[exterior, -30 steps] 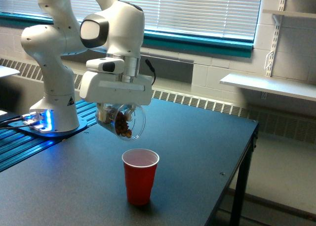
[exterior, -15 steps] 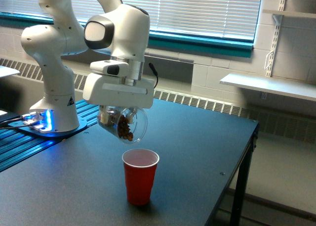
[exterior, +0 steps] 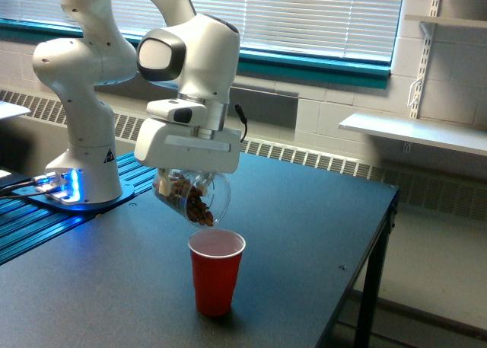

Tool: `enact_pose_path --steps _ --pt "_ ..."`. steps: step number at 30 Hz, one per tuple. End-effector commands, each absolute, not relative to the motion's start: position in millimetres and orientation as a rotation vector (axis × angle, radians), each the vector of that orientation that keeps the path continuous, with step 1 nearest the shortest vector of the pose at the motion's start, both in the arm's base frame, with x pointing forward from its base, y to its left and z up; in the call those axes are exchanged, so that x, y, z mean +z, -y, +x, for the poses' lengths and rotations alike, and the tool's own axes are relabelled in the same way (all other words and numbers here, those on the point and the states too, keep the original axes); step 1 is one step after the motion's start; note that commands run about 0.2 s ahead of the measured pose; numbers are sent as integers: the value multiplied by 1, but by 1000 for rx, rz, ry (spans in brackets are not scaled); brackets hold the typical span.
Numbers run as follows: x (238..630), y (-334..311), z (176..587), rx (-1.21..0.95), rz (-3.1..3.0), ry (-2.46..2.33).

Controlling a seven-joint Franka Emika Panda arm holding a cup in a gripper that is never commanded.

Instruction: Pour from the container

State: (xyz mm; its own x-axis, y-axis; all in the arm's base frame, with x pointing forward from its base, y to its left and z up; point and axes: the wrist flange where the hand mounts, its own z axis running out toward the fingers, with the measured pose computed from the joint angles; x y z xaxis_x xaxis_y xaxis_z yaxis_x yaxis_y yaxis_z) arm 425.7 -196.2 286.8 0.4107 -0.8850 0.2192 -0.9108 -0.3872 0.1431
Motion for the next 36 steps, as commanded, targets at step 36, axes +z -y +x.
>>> enact_pose_path --steps 36 --pt "282 189 446 93 2408 1512"
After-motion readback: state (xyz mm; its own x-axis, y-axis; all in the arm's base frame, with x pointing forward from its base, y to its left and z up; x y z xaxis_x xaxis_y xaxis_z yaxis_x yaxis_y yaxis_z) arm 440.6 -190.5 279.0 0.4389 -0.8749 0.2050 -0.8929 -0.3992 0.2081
